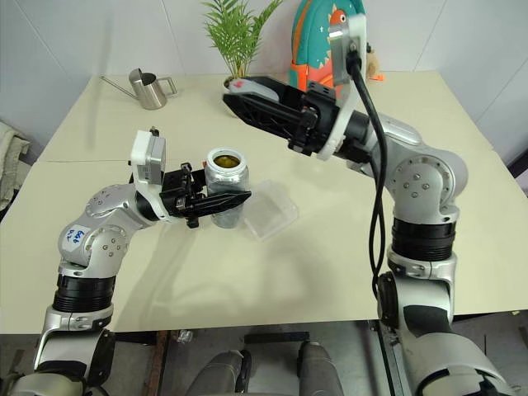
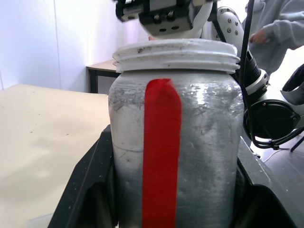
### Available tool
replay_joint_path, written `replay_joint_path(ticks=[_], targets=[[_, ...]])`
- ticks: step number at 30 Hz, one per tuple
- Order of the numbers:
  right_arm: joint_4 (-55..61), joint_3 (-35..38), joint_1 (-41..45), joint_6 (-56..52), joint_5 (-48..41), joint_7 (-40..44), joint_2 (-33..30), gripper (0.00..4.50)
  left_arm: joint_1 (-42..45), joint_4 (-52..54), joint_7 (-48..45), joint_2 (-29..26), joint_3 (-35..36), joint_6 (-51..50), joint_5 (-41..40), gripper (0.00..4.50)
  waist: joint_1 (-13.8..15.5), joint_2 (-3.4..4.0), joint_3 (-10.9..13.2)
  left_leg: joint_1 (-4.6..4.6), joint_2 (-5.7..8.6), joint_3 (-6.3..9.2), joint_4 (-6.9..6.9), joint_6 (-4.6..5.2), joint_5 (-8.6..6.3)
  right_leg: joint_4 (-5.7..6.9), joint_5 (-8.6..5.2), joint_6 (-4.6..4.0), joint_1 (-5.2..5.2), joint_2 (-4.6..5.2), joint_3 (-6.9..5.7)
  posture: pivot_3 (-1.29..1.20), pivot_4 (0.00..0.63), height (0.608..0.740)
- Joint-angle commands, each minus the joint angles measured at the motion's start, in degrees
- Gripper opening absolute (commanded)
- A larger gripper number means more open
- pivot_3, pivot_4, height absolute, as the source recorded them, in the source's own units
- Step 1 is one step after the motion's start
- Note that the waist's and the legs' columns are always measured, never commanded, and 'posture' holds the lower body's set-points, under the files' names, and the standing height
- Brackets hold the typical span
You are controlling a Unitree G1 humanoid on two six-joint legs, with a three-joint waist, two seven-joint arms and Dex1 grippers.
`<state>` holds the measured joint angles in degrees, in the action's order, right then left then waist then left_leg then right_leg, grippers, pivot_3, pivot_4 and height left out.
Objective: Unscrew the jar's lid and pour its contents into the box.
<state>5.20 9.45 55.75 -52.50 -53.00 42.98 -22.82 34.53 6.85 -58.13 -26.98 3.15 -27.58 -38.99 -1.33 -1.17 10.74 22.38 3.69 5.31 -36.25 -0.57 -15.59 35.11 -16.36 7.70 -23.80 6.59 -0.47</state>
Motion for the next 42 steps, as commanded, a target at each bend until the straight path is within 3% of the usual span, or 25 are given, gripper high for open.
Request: replay_joint_path(ticks=[1,10,14,19,22,28,35,42], targets=[[2.5,2.4,-2.2,1.8,1.1,-1.0,-2.9,2.57,0.2,2.4,0.6,-0.4,1.1,0.2,-0.7,2.35,0.0,0.0,0.0,0.0,0.0,0.0,0.0,0.01,0.0,0.0,0.0,0.0,0.0,0.0,0.0,0.0,0.15,0.74],[-2.6,3.9,-21.2,20.8,20.2,-4.3,-11.1,2.57,1.3,1.7,1.9,-0.9,3.0,0.0,-1.5,2.35,1.2,0.0,0.0,-0.01,0.01,-0.22,0.01,0.05,-0.02,-0.01,0.01,0.01,-0.02,-0.02,0.11,0.0,0.15,0.74],[-9.1,5.6,-31.4,34.1,28.3,-7.5,-9.8,2.57,1.9,0.7,2.1,-1.6,3.9,0.0,-1.3,2.35,1.3,0.0,0.0,-0.06,0.0,-0.32,0.01,0.07,-0.03,-0.02,0.01,0.03,0.01,-0.03,0.16,0.0,0.15,0.74],[-14.3,5.6,-38.8,43.0,33.5,-9.6,-8.3,2.57,2.0,-0.3,2.3,-2.7,5.2,-0.4,-1.1,2.35,1.1,0.0,0.0,-0.15,0.04,-0.52,0.0,0.13,-0.02,0.0,0.06,0.11,0.01,-0.03,0.38,0.0,0.15,0.74],[-14.8,5.3,-40.0,44.7,33.9,-9.0,-7.7,2.57,2.0,-0.4,2.5,-3.1,5.7,-0.6,-1.4,2.35,0.9,0.0,0.0,-0.36,0.01,-0.88,0.01,0.17,-0.04,-0.02,0.08,0.14,0.01,-0.06,0.71,0.0,0.15,0.74],[-14.7,5.4,-40.3,44.3,32.8,-7.4,-7.7,4.49,2.1,-0.9,2.7,-3.3,6.1,-0.8,-1.3,2.35,1.2,0.0,0.0,-0.54,-0.12,-1.01,-0.02,0.2,-0.04,-0.05,0.2,0.1,0.12,-0.15,0.82,0.0,0.15,0.74],[-10.8,6.3,-37.4,42.1,29.2,-1.9,-10.9,4.49,1.7,-1.4,3.0,-3.4,6.9,-0.9,-1.1,2.35,1.2,0.0,0.0,-0.54,-0.13,-1.04,-0.01,0.24,-0.07,-0.13,0.22,0.12,0.12,-0.14,0.84,0.0,0.15,0.74],[2.5,1.6,-32.3,30.1,22.1,7.4,-17.1,4.49,2.6,-4.0,2.0,-4.2,7.0,-0.3,-0.6,2.35,1.3,0.01,0.0,-0.54,-0.25,-1.06,-0.02,0.23,-0.12,-0.18,0.23,0.11,0.12,-0.22,0.84,0.0,0.15,0.74]])
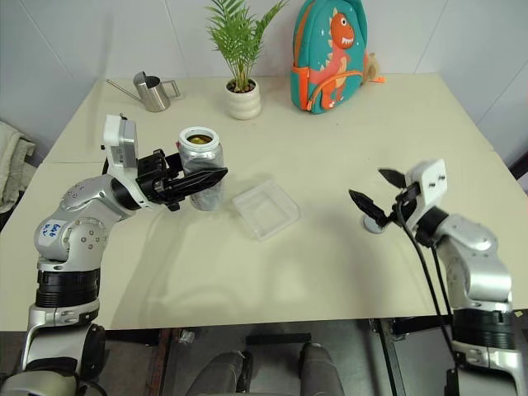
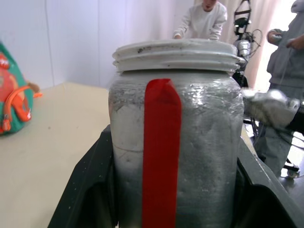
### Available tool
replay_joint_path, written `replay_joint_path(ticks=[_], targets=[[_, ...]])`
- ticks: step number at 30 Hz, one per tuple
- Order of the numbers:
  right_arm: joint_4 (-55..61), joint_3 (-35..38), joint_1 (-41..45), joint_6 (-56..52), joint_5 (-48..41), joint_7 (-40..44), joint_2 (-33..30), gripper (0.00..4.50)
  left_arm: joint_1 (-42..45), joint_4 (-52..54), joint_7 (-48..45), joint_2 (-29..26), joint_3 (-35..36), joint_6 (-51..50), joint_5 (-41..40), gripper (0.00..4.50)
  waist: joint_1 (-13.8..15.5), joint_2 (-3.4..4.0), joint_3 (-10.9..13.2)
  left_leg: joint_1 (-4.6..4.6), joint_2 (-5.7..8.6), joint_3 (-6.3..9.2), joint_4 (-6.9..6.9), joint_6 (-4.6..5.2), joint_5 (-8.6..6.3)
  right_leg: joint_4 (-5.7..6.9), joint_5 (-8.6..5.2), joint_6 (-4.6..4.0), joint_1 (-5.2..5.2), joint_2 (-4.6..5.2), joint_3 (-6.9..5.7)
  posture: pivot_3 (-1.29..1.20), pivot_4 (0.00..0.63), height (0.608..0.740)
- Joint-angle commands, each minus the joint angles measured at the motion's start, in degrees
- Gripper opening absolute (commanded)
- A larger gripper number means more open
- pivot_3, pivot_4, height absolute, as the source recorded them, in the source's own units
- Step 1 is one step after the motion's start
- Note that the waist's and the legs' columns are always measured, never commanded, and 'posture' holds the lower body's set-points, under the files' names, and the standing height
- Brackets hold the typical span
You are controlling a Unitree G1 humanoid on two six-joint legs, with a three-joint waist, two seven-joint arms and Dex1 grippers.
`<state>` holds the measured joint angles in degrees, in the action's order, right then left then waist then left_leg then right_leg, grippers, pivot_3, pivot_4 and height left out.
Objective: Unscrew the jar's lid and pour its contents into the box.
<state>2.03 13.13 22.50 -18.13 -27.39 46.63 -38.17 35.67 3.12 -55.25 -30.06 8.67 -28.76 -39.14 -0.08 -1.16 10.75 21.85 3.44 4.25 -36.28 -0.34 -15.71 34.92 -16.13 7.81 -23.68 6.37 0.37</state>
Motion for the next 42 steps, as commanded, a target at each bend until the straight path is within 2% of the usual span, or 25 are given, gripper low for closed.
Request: replay_joint_path(ticks=[1,6,12,18,21,26,28,30,35,37,42], targets=[[7.9,-3.5,1.6,-6.2,-4.7,5.5,-2.7,4.49,1.7,-0.9,-1.4,-1.4,1.2,1.0,-0.2,2.35,0.1,0.0,0.0,0.0,-0.01,0.01,0.0,0.0,-0.01,-0.02,0.0,0.0,0.01,-0.01,0.0,0.0,0.15,0.74],[13.7,-9.1,4.7,-10.6,-6.2,9.5,-4.1,4.49,3.3,-4.6,-4.4,-3.4,0.2,1.9,1.6,2.35,0.1,0.0,0.0,0.07,0.01,0.0,-0.03,0.07,-0.07,-0.13,0.0,0.0,0.0,0.02,-0.01,0.0,0.15,0.74],[16.5,-12.1,5.0,-12.0,-5.7,8.4,-2.5,4.49,5.5,-9.6,-2.8,-5.0,-2.2,8.0,9.9,2.35,0.2,0.0,0.0,0.28,0.0,0.01,-0.16,0.11,-0.2,-0.13,0.03,0.06,-0.1,0.02,-0.05,0.0,0.15,0.74],[16.9,-9.6,0.4,-12.3,-5.5,5.8,-2.8,4.49,7.5,-14.1,1.8,-3.5,-7.6,21.9,23.1,2.35,1.0,0.0,0.0,0.36,0.03,-0.04,-0.18,0.18,-0.27,-0.19,0.04,0.08,-0.11,0.06,-0.05,0.0,0.15,0.74],[16.7,-7.5,-2.5,-12.1,-5.1,4.3,-3.4,4.49,10.1,-19.5,6.5,-3.4,-12.8,34.7,34.6,2.35,1.5,-0.01,0.0,0.38,0.05,-0.07,-0.22,0.18,-0.27,-0.21,0.06,0.11,-0.12,0.05,-0.06,0.0,0.15,0.74],[18.6,-4.7,-7.4,-12.7,-5.5,1.9,-3.2,4.49,16.1,-28.7,19.3,-1.9,-20.0,55.8,51.7,2.35,1.8,-0.01,0.0,0.38,0.1,-0.12,-0.23,0.2,-0.28,-0.31,0.08,0.15,-0.11,0.08,-0.05,0.0,0.15,0.74],[19.5,-4.0,-8.5,-12.9,-5.7,0.9,-2.8,4.49,19.8,-33.1,29.5,-3.2,-24.6,64.9,64.0,2.35,1.8,-0.01,0.0,0.43,0.12,-0.13,-0.24,0.22,-0.28,-0.26,0.12,0.22,-0.12,0.08,-0.04,0.0,0.15,0.74],[20.2,-3.6,-9.1,-13.2,-6.0,-0.3,-2.1,4.49,24.6,-36.6,43.8,-5.3,-30.8,69.6,79.4,2.35,1.6,-0.05,0.0,0.45,0.15,-0.14,-0.25,0.24,-0.28,-0.29,0.14,0.25,-0.12,0.09,-0.03,0.0,0.15,0.74],[22.3,-3.7,-10.3,-13.9,-6.9,-3.2,-0.2,4.49,34.7,-42.4,77.4,-5.7,-45.8,68.2,107.1,2.35,1.7,-0.07,0.0,0.45,0.42,-0.21,-0.24,0.29,-0.29,-0.27,0.17,0.33,-0.11,0.06,0.02,0.0,0.15,0.74],[22.9,-4.0,-10.6,-14.2,-7.0,-3.9,0.4,4.49,37.6,-45.6,86.2,-4.7,-50.6,65.7,113.7,2.35,1.8,-0.08,0.0,0.45,0.48,-0.23,-0.24,0.35,-0.3,-0.28,0.16,0.41,-0.11,0.11,0.04,0.0,0.15,0.74],[23.8,-4.2,-11.0,-14.7,-7.4,-5.2,1.5,4.49,43.2,-51.9,97.7,-2.2,-57.7,61.1,121.6,2.35,1.7,-0.13,0.1,0.53,0.62,-0.26,-0.28,0.45,-0.28,-0.25,0.16,0.52,-0.14,0.19,0.04,0.0,0.15,0.74]])
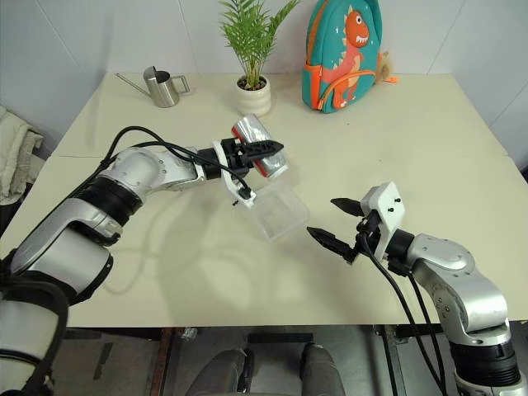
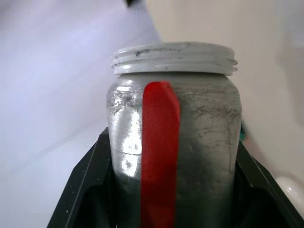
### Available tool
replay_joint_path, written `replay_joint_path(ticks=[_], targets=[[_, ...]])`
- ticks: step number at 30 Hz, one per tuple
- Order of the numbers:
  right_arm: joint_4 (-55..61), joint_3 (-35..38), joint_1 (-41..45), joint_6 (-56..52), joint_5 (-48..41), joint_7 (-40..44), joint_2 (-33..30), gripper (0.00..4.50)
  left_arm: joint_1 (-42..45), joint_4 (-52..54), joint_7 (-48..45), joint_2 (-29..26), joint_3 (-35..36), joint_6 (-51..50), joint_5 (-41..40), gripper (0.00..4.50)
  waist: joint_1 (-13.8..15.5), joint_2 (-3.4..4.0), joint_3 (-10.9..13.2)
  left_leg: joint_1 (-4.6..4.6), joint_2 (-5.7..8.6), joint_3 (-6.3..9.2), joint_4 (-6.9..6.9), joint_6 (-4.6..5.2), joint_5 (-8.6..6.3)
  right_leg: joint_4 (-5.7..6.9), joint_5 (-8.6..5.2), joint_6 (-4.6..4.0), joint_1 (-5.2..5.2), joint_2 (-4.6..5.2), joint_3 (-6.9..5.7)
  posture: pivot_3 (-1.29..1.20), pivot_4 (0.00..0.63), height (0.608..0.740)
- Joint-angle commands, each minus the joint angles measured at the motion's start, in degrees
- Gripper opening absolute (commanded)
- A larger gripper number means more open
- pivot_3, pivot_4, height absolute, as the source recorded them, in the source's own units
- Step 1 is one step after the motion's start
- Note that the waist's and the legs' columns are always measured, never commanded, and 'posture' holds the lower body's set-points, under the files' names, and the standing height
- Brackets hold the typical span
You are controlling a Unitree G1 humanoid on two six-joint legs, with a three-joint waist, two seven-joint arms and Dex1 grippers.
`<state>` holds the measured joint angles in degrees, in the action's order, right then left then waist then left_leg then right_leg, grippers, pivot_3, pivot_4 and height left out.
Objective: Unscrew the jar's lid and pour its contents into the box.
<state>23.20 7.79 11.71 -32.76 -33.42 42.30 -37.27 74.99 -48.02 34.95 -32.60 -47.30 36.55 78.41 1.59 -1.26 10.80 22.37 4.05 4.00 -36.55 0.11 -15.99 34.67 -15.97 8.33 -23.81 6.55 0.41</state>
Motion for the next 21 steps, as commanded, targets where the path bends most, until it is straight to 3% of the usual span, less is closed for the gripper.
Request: replay_joint_path(ticks=[1,8,16,21], targets=[[2.7,1.2,-0.2,-0.1,-1.5,-1.0,0.8,4.49,4.7,-1.3,9.9,0.7,-2.9,-5.4,5.5,2.35,0.0,-0.06,0.0,0.02,0.0,0.0,-0.01,0.0,0.0,0.0,0.0,0.0,-0.01,0.0,0.0,0.0,0.15,0.74],[2.4,0.7,0.4,0.0,-1.7,-2.5,2.6,4.49,6.2,-3.3,23.1,2.5,-9.4,-14.6,12.8,2.35,0.0,-0.09,0.1,0.04,0.07,0.01,-0.09,0.02,-0.01,0.09,-0.03,0.07,-0.02,0.07,-0.01,0.0,0.15,0.74],[1.7,0.9,0.4,0.3,-1.8,-2.3,3.0,4.49,6.5,-4.4,24.6,1.4,-11.6,-14.2,12.7,2.35,0.0,-0.09,0.1,0.06,0.08,0.03,-0.46,0.03,-0.01,0.4,-0.03,0.07,-0.03,0.07,-0.01,0.0,0.15,0.74],[1.3,0.9,0.1,0.5,-1.7,-1.9,3.0,4.49,5.2,-0.1,24.9,-2.6,-8.9,-1.9,5.4,2.35,-0.1,-0.09,0.1,0.05,0.07,0.07,-0.51,0.03,-0.02,0.45,-0.02,0.08,-0.03,0.08,0.02,0.0,0.15,0.74]])
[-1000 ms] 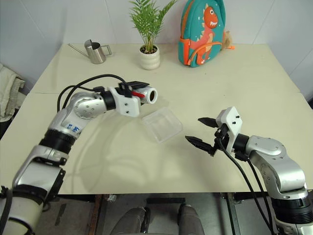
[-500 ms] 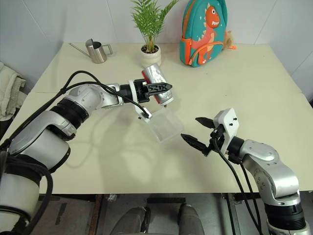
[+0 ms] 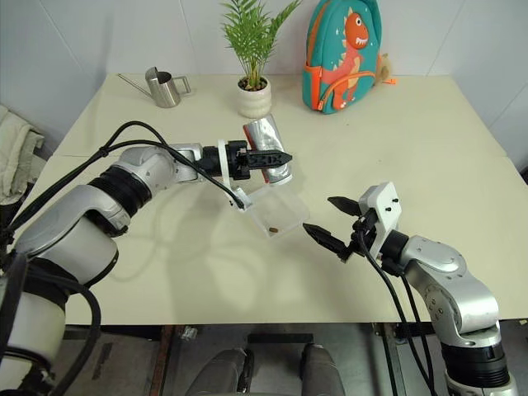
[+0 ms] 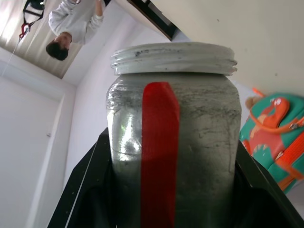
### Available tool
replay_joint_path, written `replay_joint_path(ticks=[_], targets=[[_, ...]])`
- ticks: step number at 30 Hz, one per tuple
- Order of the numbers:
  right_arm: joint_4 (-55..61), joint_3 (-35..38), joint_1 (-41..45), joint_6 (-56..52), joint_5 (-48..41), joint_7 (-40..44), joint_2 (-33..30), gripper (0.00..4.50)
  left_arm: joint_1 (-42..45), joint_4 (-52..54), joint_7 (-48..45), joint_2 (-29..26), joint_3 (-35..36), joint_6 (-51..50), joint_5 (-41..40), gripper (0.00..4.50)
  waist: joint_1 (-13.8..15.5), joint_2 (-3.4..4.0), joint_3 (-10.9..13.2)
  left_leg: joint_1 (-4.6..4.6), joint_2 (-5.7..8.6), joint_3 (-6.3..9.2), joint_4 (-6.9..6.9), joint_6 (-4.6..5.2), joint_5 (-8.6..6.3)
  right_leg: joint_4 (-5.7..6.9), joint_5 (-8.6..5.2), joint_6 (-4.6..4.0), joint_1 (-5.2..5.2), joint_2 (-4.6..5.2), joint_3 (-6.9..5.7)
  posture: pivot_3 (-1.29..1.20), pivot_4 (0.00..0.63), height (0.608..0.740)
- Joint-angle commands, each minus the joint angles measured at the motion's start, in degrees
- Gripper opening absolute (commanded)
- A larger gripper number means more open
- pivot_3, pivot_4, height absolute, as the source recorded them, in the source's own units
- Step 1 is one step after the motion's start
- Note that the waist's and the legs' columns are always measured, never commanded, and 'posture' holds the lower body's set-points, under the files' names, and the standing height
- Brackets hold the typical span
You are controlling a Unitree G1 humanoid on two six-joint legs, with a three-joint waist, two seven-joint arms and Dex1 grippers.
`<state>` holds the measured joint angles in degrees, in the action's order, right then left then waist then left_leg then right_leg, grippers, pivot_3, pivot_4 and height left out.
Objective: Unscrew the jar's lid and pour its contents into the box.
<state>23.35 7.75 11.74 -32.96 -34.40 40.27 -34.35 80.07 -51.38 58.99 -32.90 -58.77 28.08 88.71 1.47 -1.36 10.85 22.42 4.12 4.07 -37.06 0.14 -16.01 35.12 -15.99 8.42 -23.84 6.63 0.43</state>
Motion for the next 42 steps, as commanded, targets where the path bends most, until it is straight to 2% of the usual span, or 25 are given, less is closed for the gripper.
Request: replay_joint_path(ticks=[1,4,6,8,10,12,15,18,22,27,32,37,40,42], targets=[[1.0,0.9,0.1,0.7,-0.7,0.2,0.0,4.49,-0.4,3.3,-0.3,-3.2,3.8,10.9,-8.1,2.35,0.0,0.0,0.0,0.0,-0.01,0.0,0.01,-0.01,0.0,0.0,0.0,0.0,-0.02,0.0,0.0,0.0,0.15,0.74],[0.7,0.9,0.2,0.8,-0.7,0.5,-0.2,4.49,-2.1,1.6,-6.9,-5.7,8.2,22.2,-17.9,2.35,0.0,0.0,0.0,0.01,-0.03,-0.01,0.01,-0.03,-0.01,-0.02,0.0,0.0,-0.04,0.01,0.02,0.0,0.15,0.74],[0.3,0.8,0.3,1.0,-0.4,1.0,-0.5,4.49,-4.8,-3.8,-18.4,-6.5,13.7,30.7,-31.1,2.35,0.0,0.01,0.0,0.01,-0.02,-0.02,-0.02,-0.03,-0.01,-0.02,0.0,0.0,-0.04,0.01,0.01,0.0,0.15,0.74],[-0.2,0.5,0.5,1.1,-0.1,1.4,-0.6,4.49,-9.8,-8.7,-38.1,-5.5,21.9,33.3,-51.6,2.35,-0.1,0.04,0.0,-0.01,-0.02,-0.03,-0.05,-0.03,-0.01,0.0,0.0,-0.01,-0.03,0.04,0.01,0.0,0.15,0.74],[-0.8,0.2,0.8,1.4,0.1,1.7,-0.6,4.49,-16.9,-4.4,-60.7,-4.5,29.9,25.5,-74.1,2.35,-0.3,0.06,0.0,-0.04,-0.15,-0.08,-0.1,-0.02,0.0,0.01,0.01,-0.03,0.01,0.05,0.0,0.0,0.15,0.74],[-1.3,0.1,1.1,1.6,0.4,2.0,-0.5,4.49,-21.7,2.2,-74.5,-3.8,37.0,13.8,-88.0,2.35,-0.5,0.06,0.0,-0.03,-0.31,-0.05,-0.16,-0.02,-0.01,0.03,0.02,-0.06,0.03,0.04,-0.02,0.0,0.15,0.74],[-1.9,-0.3,1.3,1.9,0.8,2.8,-0.7,4.49,-27.1,11.2,-83.5,-3.2,47.7,-7.5,-102.8,2.35,-0.6,0.05,0.0,0.02,-0.35,0.04,-0.25,0.0,-0.02,0.06,0.04,-0.09,0.05,0.0,-0.05,0.0,0.15,0.74],[-2.5,-0.4,1.4,2.3,1.4,3.7,-0.9,4.49,-31.8,17.8,-82.2,-3.0,58.0,-24.4,-112.3,2.35,-0.8,0.05,0.0,-0.03,-0.35,0.05,-0.25,0.03,-0.03,0.15,0.04,-0.09,0.05,-0.02,-0.02,0.0,0.15,0.74],[-3.8,-0.6,1.9,2.9,2.2,4.9,-1.3,4.49,-37.7,22.9,-77.7,-2.5,70.5,-35.6,-119.9,2.35,-1.8,0.05,0.0,-0.2,-0.35,0.02,-0.21,0.04,-0.04,0.29,0.04,-0.09,0.08,-0.03,0.04,0.0,0.15,0.74],[-5.3,-1.0,2.6,3.7,2.9,5.9,-1.3,4.49,-42.6,21.8,-73.1,-1.7,79.5,-34.0,-119.1,2.35,-1.5,0.0,-0.1,-0.25,-0.39,0.02,-0.22,-0.06,0.02,0.37,0.06,-0.15,0.08,-0.07,0.03,0.0,0.15,0.74],[-6.1,-1.5,3.6,4.2,3.5,6.2,-1.0,4.49,-47.7,18.9,-74.6,-1.0,81.7,-27.3,-114.7,2.35,-1.3,-0.08,-0.1,-0.32,-0.37,0.03,-0.21,-0.07,0.02,0.31,0.1,-0.21,0.17,-0.04,0.02,0.0,0.15,0.74],[-6.3,-1.6,4.0,4.3,3.7,6.3,-1.0,4.49,-49.2,16.7,-75.6,-0.5,82.7,-25.0,-113.4,2.35,-0.8,-0.11,-0.1,-0.31,-0.39,0.04,-0.18,-0.07,0.02,0.26,0.12,-0.23,0.16,-0.04,0.01,0.0,0.15,0.74],[-6.4,-1.8,4.2,4.2,3.7,6.2,-0.9,4.5,-49.8,16.2,-76.7,-0.5,82.5,-24.5,-112.7,3.01,-0.8,-0.12,-0.1,-0.31,-0.41,0.03,-0.16,-0.08,0.01,0.22,0.13,-0.25,0.16,-0.04,0.0,0.0,0.15,0.74],[-6.3,-2.0,4.3,4.1,3.7,6.1,-0.9,4.5,-50.2,16.2,-77.1,-0.4,82.7,-24.2,-112.5,3.62,-0.7,-0.12,-0.1,-0.31,-0.41,0.03,-0.14,-0.08,0.01,0.2,0.13,-0.25,0.17,-0.04,0.0,0.0,0.15,0.74]])
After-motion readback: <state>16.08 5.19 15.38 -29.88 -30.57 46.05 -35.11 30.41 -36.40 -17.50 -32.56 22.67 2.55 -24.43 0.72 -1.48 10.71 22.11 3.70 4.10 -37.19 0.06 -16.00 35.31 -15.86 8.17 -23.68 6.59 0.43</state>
